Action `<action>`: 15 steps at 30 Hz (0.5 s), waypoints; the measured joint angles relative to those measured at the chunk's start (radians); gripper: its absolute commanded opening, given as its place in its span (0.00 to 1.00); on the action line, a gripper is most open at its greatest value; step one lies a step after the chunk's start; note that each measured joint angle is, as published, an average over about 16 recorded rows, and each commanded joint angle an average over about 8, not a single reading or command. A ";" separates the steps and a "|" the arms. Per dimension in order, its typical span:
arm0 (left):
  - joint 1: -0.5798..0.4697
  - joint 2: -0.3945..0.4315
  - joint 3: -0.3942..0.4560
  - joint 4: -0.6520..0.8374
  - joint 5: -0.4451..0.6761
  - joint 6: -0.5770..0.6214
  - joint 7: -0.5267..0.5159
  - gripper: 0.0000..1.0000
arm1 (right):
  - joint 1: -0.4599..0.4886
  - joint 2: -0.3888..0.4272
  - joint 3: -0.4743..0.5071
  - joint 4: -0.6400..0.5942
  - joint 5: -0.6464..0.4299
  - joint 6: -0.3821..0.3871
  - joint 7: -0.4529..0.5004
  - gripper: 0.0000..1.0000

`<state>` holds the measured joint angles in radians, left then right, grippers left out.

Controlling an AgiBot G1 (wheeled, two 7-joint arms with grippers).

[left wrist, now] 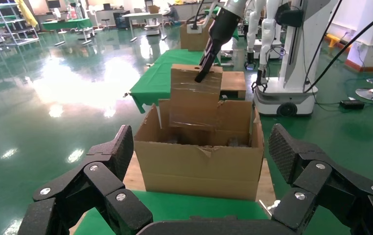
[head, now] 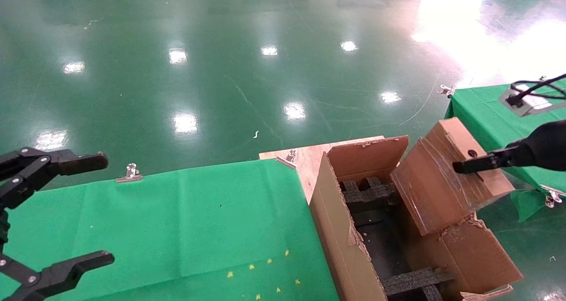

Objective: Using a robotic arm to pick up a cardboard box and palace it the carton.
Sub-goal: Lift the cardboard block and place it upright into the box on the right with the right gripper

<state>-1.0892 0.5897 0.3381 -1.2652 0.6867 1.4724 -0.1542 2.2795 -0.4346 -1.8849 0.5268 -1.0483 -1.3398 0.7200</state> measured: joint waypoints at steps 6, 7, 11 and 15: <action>0.000 0.000 0.000 0.000 0.000 0.000 0.000 1.00 | -0.019 0.012 -0.015 0.034 -0.020 0.041 0.058 0.00; 0.000 0.000 0.000 0.000 0.000 0.000 0.000 1.00 | -0.022 0.015 -0.018 0.042 -0.023 0.048 0.067 0.00; 0.000 0.000 0.000 0.000 0.000 0.000 0.000 1.00 | -0.032 0.030 -0.028 0.075 -0.037 0.075 0.103 0.00; 0.000 0.000 0.000 0.000 0.000 0.000 0.000 1.00 | -0.044 0.047 -0.037 0.111 -0.046 0.101 0.138 0.00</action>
<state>-1.0893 0.5896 0.3383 -1.2651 0.6866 1.4724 -0.1541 2.2355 -0.3879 -1.9220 0.6380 -1.0943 -1.2390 0.8578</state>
